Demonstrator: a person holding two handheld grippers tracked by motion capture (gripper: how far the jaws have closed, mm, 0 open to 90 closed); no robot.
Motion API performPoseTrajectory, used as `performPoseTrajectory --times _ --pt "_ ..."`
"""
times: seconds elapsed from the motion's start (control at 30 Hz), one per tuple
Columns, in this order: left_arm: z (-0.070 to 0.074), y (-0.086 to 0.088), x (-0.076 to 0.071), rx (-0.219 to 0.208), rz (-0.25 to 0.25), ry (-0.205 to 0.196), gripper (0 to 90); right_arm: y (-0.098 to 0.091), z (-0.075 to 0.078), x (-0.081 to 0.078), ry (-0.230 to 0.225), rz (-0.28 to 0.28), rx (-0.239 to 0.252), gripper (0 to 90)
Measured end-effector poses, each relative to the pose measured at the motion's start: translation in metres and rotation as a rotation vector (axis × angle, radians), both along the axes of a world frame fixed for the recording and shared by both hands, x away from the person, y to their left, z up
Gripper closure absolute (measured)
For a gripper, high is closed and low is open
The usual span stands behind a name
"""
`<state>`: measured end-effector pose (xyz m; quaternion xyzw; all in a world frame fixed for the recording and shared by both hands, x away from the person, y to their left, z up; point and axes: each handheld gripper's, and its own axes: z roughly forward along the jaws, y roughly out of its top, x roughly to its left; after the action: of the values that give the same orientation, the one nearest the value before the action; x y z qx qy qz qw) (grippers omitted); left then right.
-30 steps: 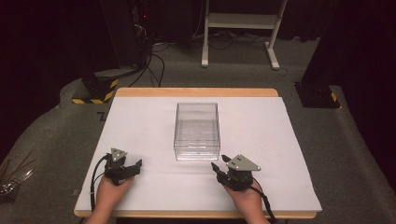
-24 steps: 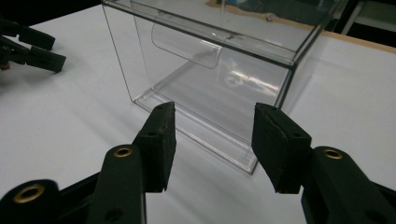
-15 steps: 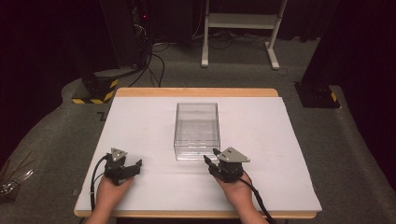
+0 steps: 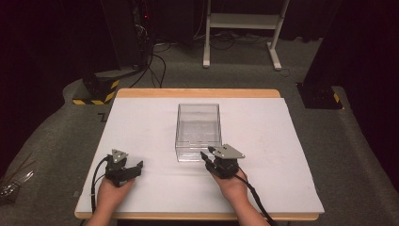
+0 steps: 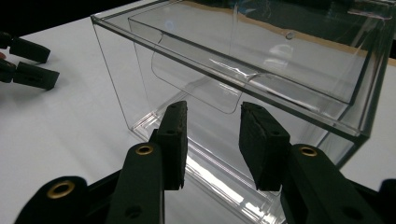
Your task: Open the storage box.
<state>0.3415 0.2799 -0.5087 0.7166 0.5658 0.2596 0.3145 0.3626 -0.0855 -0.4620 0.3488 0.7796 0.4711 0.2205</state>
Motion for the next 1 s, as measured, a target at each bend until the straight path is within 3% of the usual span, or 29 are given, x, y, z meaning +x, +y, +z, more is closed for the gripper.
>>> performPoseTrajectory --times 1.0 --pt "0.0 0.0 0.0 0.001 0.001 -0.002 23.6 0.0 -0.005 0.012 -0.016 0.077 0.054 69.6"
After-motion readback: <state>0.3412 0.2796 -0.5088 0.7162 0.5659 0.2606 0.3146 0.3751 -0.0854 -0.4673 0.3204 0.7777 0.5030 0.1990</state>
